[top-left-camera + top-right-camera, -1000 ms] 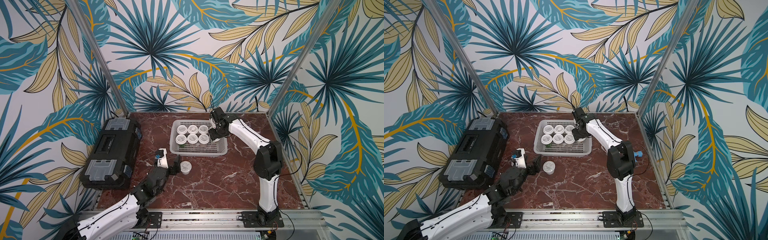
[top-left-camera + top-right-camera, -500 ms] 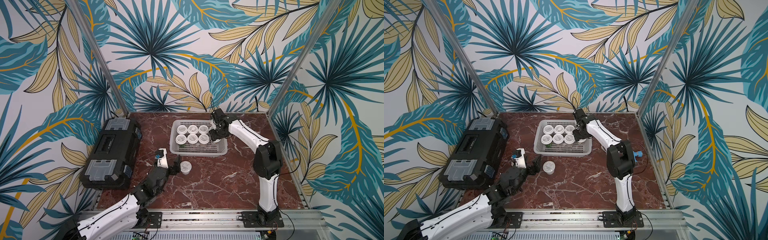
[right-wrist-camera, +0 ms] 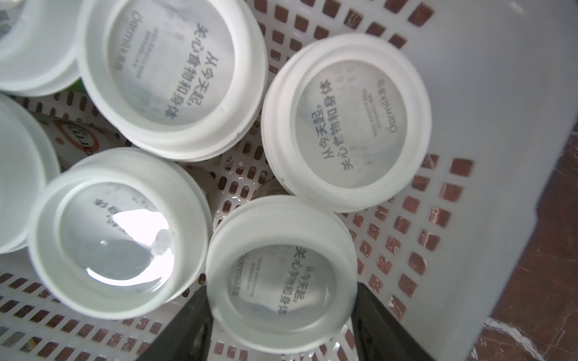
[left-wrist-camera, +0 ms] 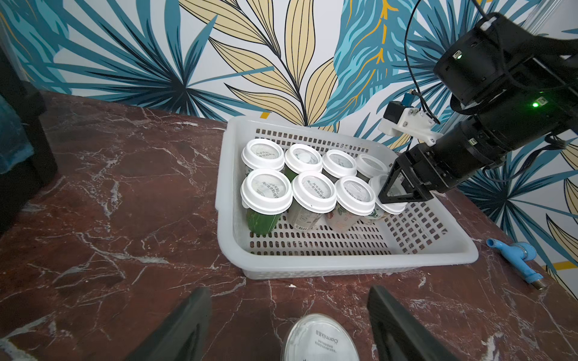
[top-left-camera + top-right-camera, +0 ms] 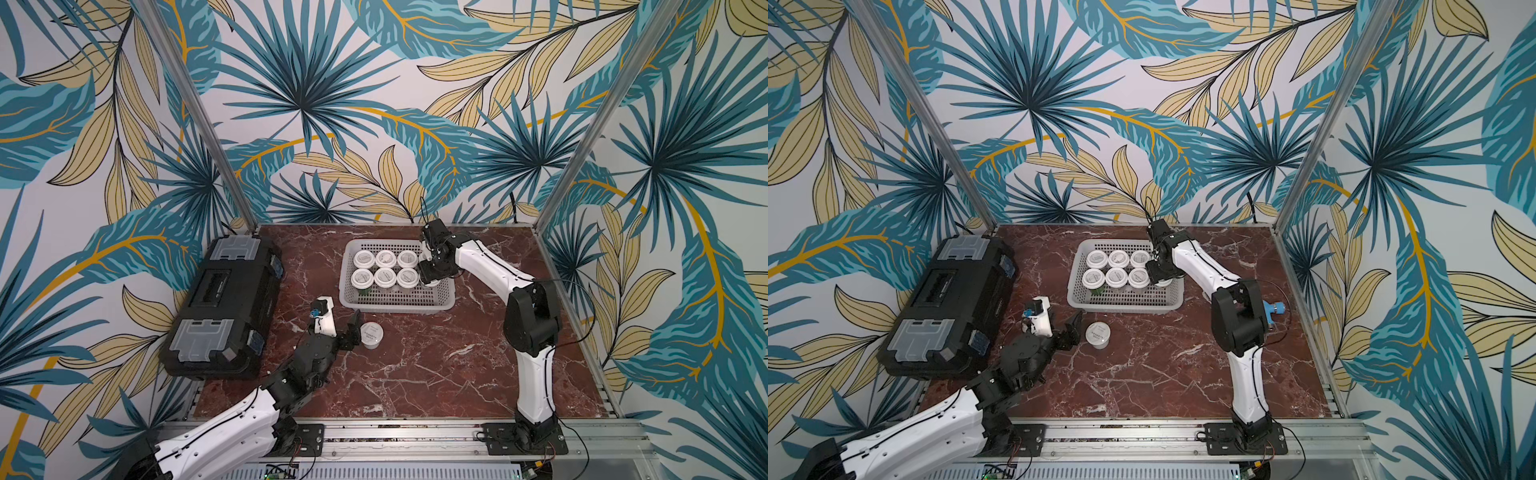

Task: Put the yogurt in the basket
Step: Place the yogurt in the basket.

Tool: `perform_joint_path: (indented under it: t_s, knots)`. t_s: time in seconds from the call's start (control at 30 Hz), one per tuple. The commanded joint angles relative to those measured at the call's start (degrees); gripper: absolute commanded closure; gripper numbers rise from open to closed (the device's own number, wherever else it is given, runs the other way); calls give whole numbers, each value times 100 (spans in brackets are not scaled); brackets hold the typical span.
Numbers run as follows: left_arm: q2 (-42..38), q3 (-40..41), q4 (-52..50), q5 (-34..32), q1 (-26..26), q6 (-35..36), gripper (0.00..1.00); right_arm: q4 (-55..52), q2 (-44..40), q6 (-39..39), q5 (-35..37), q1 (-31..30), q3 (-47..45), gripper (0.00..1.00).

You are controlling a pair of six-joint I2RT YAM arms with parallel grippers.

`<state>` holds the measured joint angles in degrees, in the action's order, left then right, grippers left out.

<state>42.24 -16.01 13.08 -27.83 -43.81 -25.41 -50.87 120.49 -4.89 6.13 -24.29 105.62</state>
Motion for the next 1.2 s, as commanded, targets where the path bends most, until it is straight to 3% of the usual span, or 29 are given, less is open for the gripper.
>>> perform_joint_path:
  t_s: [0.0, 1.17]
  knots:
    - [-5, 13, 118, 49, 21, -15, 17, 34, 119, 31, -35, 40, -130, 30]
    - [4, 10, 117, 50, 25, -13, 17, 94, -624, 0, -53, 39, -516, 30]
